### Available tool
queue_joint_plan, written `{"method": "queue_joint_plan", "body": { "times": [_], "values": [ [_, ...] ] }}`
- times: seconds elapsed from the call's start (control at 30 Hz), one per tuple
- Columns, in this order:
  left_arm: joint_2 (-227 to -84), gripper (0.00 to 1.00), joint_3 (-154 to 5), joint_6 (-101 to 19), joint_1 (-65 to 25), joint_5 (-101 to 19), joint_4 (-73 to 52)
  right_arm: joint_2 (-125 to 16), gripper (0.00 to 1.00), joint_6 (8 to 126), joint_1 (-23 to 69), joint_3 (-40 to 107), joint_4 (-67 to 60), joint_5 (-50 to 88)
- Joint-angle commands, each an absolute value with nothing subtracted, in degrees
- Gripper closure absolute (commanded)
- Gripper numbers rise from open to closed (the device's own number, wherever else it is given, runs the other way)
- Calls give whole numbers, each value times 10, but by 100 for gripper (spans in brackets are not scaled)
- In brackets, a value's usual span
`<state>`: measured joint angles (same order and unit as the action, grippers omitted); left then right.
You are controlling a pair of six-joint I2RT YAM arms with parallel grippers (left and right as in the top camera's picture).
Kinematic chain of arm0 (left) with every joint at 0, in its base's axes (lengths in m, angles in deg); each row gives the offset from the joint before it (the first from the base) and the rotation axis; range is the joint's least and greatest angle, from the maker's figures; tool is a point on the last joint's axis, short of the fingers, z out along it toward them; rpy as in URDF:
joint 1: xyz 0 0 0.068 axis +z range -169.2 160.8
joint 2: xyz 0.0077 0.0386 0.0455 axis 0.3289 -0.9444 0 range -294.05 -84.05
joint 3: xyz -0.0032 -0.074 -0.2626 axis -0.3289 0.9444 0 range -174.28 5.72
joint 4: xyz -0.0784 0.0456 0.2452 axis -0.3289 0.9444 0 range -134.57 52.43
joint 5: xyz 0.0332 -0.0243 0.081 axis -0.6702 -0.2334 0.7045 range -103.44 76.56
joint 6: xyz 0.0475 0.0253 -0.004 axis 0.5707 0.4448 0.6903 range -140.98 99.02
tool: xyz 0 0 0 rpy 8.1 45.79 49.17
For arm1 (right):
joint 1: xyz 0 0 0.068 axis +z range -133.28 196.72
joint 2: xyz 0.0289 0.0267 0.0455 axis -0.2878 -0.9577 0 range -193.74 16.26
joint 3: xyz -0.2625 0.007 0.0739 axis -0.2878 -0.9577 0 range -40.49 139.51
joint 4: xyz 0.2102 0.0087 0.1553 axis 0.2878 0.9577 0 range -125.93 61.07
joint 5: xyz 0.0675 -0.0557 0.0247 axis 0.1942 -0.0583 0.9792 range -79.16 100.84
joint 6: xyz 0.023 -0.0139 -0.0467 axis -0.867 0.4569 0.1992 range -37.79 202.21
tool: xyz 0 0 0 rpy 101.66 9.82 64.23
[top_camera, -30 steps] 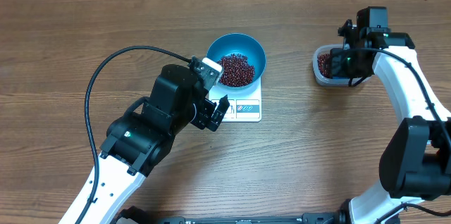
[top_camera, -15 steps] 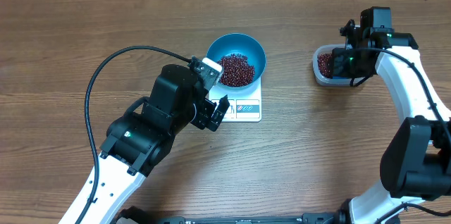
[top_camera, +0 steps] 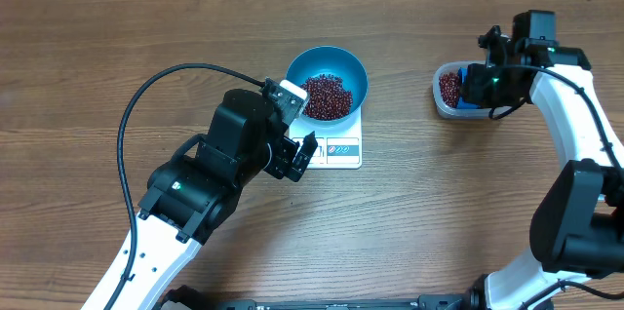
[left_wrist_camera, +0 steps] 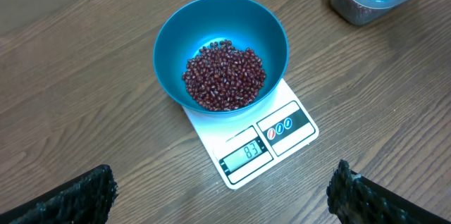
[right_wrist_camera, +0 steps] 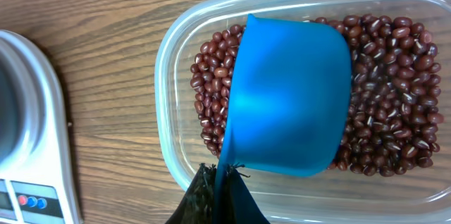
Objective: Scoop item into bowl and weigh 150g on scale
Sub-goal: 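Lower the blue scoop into the bean tub with the right gripper, then push the scoop through the beans to fill it, right gripper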
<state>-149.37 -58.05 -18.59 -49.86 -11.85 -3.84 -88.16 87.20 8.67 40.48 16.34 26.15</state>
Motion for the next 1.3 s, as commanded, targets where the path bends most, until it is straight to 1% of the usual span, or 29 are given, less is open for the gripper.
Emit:
{"method": "queue_joint_plan", "body": {
  "times": [0.0, 0.23, 0.4, 0.63, 1.27],
  "values": [
    [-1493, 0, -580, -195, -496, -115, -39, -893, 96, 885, 74, 400, 156, 338],
    [-1493, 1, -580, -195, -496, -115, -39, -893, 96, 885, 48, 400, 166, 384],
    [-1493, 1, -580, -195, -496, -115, -39, -893, 96, 885, 45, 400, 174, 389],
    [-1493, 0, -580, -195, -496, -115, -39, -893, 96, 902, 33, 400, 180, 479],
    [-1493, 0, -580, -195, -496, -115, -39, -893, 96, 900, -17, 400, 197, 479]
  ]
}}
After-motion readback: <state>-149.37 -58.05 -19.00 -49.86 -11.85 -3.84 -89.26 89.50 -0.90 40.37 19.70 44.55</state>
